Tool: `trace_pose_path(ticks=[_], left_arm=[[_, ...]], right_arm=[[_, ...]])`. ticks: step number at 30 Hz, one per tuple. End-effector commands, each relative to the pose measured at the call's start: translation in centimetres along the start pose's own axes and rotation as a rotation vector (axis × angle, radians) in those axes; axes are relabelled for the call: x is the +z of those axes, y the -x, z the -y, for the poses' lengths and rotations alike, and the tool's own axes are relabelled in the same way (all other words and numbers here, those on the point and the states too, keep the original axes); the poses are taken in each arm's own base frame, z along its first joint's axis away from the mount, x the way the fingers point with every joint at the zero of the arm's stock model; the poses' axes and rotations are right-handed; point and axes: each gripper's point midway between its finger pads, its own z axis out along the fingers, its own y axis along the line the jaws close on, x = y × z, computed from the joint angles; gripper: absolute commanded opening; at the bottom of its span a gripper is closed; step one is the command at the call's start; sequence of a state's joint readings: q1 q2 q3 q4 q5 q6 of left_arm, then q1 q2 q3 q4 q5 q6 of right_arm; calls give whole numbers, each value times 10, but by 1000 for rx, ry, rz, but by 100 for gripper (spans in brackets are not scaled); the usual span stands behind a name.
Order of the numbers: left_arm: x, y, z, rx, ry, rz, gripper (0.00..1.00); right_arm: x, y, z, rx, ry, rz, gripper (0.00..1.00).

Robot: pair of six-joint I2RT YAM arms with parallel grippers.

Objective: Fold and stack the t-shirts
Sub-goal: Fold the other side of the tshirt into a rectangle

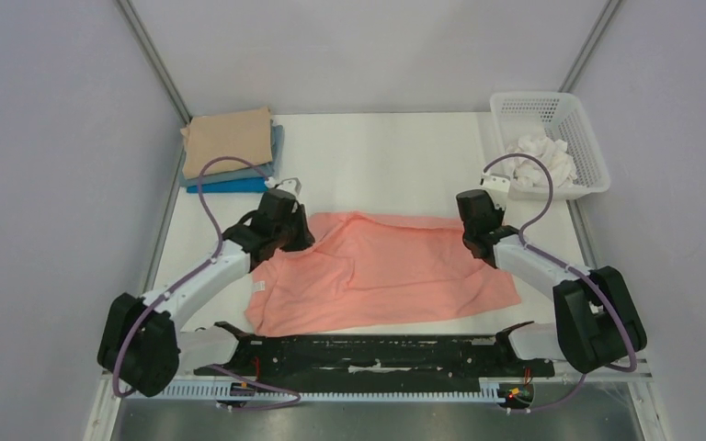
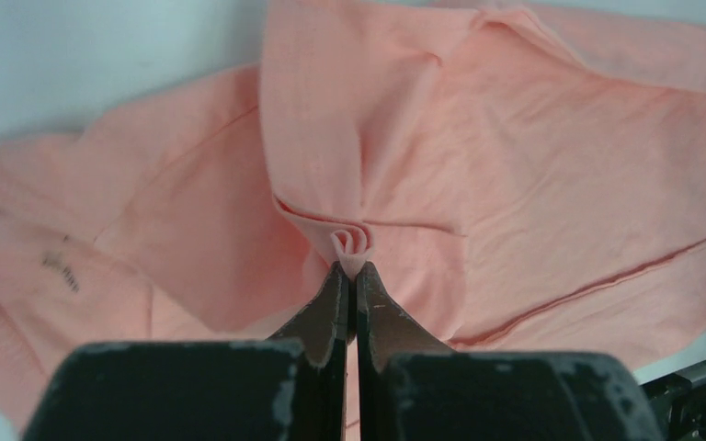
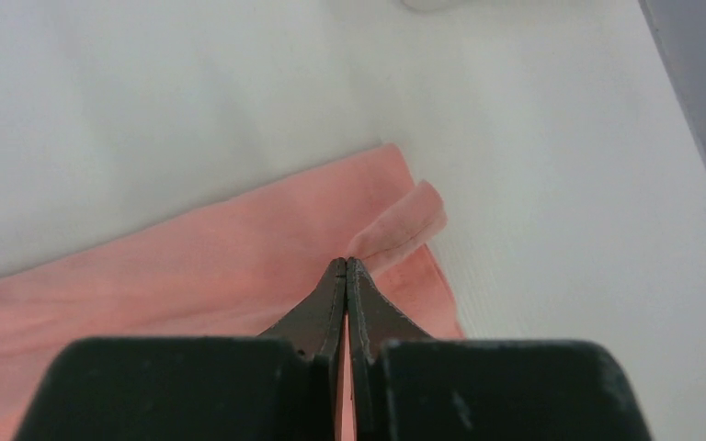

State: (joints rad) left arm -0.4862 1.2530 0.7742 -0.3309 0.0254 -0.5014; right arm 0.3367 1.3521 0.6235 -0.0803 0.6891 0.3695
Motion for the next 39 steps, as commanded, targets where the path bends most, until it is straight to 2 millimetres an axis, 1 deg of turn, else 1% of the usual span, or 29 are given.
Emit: trace_pose_path(ticks=[1,5,8,11,12,16,18,21,25,28,33,36,37,38,39], left_arm=[[-28,-4,-27,-112,116,94,2],[-49,-3,-36,-155,137,163,2],[-61,2,-52,-190,220,215,2],[-69,0,-64,-230,284,239,2],[-70,-2,-64,-237,278,241,2],[-74,0,-48,-245,188,240,2],[-79,1,-51,-262,200,261,2],[-86,2,-61,-294,247,289,2],[-87,-1,-68,-313,270,306,2],[-83,-14,-73,-344,283,287,2],[-73,-45,-87,-413,326,226,2],[-69,-63,-95,-449,354,192,2],[-69,-67,-97,-463,362,186,2],[-67,-71,-99,-472,367,182,6],[-66,-73,-100,-476,372,177,12]], right_arm=[[-9,6,20,-10,-57,34,0],[-11,4,31,-8,-85,31,0],[-12,5,41,-4,-105,25,0],[-14,4,46,-7,-100,24,0],[-14,3,46,-9,-93,22,0],[-18,-2,41,-22,-37,4,0],[-20,-4,42,-29,-32,-6,0],[-25,-9,47,-46,-32,-17,0],[-29,-17,48,-65,-8,-41,0],[-30,-30,47,-76,16,-70,0],[-35,-57,42,-83,63,-162,0],[-41,-75,46,-87,65,-224,1],[-43,-80,48,-91,68,-234,3],[-44,-84,50,-92,67,-244,9],[-46,-88,52,-91,66,-251,19]])
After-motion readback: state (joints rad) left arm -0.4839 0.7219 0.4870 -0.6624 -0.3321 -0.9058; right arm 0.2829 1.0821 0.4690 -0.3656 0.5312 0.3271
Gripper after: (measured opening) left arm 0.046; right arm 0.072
